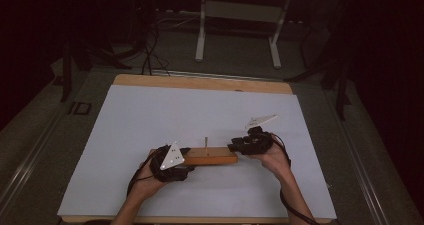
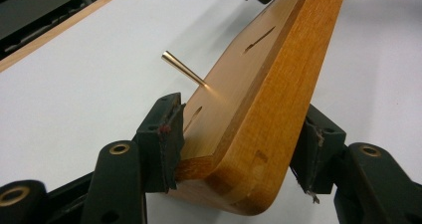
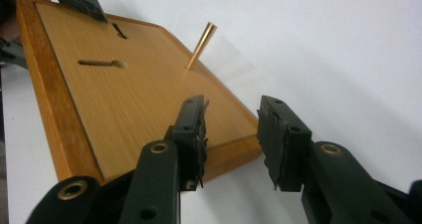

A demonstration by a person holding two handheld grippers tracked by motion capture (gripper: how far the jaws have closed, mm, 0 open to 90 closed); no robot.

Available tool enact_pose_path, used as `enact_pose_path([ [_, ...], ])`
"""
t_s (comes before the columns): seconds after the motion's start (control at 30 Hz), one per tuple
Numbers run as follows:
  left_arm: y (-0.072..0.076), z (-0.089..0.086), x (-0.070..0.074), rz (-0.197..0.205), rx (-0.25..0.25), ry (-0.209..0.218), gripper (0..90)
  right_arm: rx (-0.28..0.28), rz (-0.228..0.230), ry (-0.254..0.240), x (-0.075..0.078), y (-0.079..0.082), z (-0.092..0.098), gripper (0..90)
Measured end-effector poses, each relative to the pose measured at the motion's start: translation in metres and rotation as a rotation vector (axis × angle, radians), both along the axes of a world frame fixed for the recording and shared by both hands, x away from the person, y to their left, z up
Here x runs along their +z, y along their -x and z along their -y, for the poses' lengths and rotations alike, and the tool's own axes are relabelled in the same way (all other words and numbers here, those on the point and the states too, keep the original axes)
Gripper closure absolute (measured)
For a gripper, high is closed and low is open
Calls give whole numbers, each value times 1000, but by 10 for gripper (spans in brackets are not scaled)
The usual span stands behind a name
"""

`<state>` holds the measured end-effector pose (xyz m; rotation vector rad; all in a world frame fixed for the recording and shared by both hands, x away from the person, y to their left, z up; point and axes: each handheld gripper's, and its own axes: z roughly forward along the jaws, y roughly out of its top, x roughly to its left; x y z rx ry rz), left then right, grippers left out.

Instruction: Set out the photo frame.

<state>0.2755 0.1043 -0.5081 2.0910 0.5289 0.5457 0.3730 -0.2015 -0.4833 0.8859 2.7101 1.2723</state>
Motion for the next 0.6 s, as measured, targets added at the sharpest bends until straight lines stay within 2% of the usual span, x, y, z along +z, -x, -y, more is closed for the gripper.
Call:
enact_pose_path([
  [0.17, -1, 0, 1, -3, 4, 1, 439, -11, 12, 4, 0, 3, 5, 628],
  [0.2, -1, -1, 1, -3, 7, 2, 439, -28, 38, 13, 1, 6, 9, 631],
  [0.27, -1, -1, 2, -3, 12, 3, 440, -27, 69, 25, 1, 9, 11, 631],
  [0.33, -2, -1, 2, -3, 14, 6, 442, -32, 80, 35, 1, 11, 11, 632],
  [0.4, -3, -2, 2, -4, 20, 10, 444, -32, 113, 55, -1, 17, 14, 631],
  [0.5, -3, -3, 3, -5, 21, 14, 445, -21, 113, 53, -2, 20, 16, 629],
  [0.6, -4, -3, 3, -4, 23, 10, 443, -4, 121, 74, -6, 24, 18, 621],
])
